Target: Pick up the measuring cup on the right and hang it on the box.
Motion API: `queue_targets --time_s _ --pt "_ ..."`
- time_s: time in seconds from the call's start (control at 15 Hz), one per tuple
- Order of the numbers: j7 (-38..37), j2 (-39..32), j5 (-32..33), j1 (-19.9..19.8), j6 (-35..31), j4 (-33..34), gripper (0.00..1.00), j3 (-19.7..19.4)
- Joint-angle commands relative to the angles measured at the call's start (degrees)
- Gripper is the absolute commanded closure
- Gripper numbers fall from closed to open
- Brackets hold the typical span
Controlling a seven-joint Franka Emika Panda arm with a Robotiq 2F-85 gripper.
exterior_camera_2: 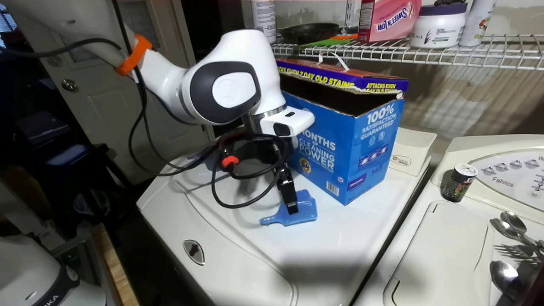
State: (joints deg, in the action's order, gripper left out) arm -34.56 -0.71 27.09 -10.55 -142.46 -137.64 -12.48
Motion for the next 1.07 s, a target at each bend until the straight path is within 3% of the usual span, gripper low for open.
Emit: queue_targets --time_s 0.0,0.2,0.4,0.8,1.0 --pt "3.08 1.95 9.58 -1.57 -2.8 -0.47 0.75 -1.16" --pt "7.14 3.48 15.53 -3.5 -9.38 -1.08 0.75 -2.53" --pt "14.45 4.41 16.27 -5.35 -18.07 -2.01 0.75 -3.92" --pt "39.1 5.6 5.01 -5.88 -34.25 -7.35 0.75 -5.58" --pt "51.51 7.0 -3.32 -1.39 -36.3 -10.73 0.75 -7.84"
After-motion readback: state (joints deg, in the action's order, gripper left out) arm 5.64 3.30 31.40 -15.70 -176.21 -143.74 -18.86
